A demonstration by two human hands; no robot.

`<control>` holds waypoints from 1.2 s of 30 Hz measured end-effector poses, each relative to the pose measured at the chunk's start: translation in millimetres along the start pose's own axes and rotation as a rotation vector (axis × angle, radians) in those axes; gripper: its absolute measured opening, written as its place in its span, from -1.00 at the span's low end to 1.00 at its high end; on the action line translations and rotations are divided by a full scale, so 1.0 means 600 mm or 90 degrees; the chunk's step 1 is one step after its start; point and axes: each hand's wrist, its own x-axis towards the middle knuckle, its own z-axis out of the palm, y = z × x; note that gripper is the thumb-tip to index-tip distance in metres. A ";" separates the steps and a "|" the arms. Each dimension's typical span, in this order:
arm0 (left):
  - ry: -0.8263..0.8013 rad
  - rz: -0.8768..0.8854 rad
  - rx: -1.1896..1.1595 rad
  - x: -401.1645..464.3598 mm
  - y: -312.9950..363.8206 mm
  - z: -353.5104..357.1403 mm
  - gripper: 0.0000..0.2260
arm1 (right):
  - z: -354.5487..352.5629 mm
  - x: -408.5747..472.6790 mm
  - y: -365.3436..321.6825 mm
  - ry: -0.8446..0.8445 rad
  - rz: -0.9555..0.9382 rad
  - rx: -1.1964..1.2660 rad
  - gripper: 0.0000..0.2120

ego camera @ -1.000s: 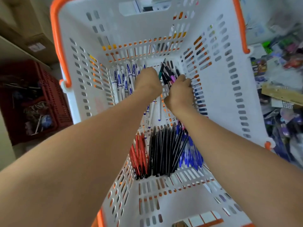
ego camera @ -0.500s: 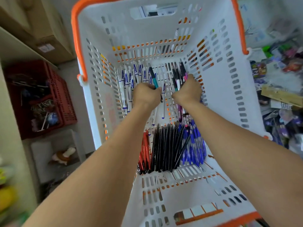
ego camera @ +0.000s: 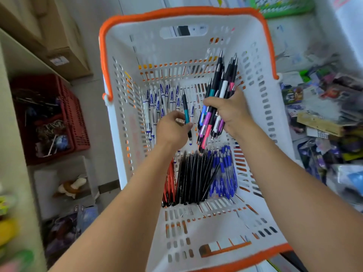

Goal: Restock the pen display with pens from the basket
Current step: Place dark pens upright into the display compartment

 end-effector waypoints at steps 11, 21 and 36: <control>-0.103 -0.121 0.092 -0.185 -0.134 0.025 -0.89 | 0.003 -0.193 0.134 -0.065 0.157 -0.045 -0.37; -0.112 -0.144 0.064 -0.227 -0.172 0.043 -0.76 | -0.003 -0.225 0.141 -0.069 0.135 -0.015 -0.62; -0.034 -0.115 0.090 -0.256 -0.163 0.017 -0.67 | 0.036 -0.269 0.126 -0.161 0.100 0.019 -0.65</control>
